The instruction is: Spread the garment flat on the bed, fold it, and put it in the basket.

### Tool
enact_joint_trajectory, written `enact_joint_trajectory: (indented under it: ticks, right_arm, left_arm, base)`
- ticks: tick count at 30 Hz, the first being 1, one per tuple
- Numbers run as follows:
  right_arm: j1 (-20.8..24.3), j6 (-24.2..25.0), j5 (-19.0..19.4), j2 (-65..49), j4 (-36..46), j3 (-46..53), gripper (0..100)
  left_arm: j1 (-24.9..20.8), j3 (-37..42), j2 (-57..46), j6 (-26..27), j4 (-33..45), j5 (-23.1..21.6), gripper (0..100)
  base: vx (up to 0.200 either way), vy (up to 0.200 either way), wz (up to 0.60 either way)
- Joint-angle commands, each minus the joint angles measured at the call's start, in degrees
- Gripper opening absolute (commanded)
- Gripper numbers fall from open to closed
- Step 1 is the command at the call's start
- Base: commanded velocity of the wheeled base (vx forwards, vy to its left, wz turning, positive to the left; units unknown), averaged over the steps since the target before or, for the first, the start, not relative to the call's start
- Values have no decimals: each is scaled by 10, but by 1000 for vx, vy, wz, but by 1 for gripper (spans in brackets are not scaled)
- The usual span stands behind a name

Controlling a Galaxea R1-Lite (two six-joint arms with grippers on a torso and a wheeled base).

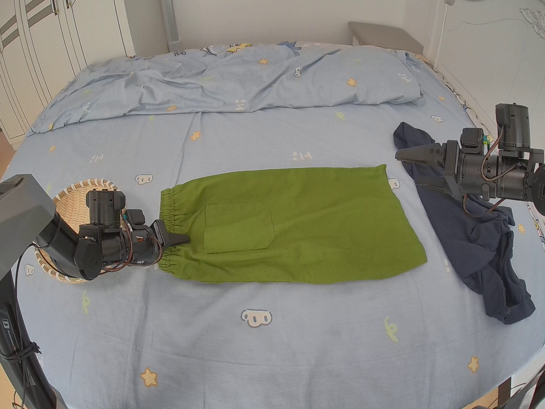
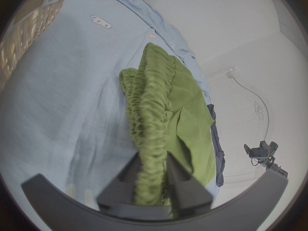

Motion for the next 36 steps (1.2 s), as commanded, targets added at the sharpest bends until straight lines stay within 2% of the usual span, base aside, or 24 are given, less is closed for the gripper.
enact_joint_trajectory:
  ticks: [1,6,9,15,17,22,36]
  right_arm:
    - [-1,0,-1,2,1,-3,100]
    - [-15,-12,-1,43,5,-17,100]
    - [-33,-52,-1,106,8,-30,100]
    - [-60,-95,-3,199,21,-63,100]
    - [-83,-116,-4,237,31,-87,100]
    - [-102,-125,-3,254,44,-103,100]
    - [-88,-129,10,293,58,-113,100]
  left_arm:
    - [1,-1,0,0,-4,0,0]
    - [1,-1,-5,-4,-3,0,0]
    - [4,-4,-13,-32,-4,-3,0]
    - [8,-5,-26,-37,-3,-4,0]
    - [7,-5,-27,-37,-3,-4,0]
    - [8,-4,-27,-37,-3,-3,0]
    - [10,-2,-41,-37,-2,-4,0]
  base:
    - [0,0,0]
    - [0,0,0]
    - [0,0,0]
    - [0,0,0]
    - [0,0,0]
    - [0,0,0]
    - [0,0,0]
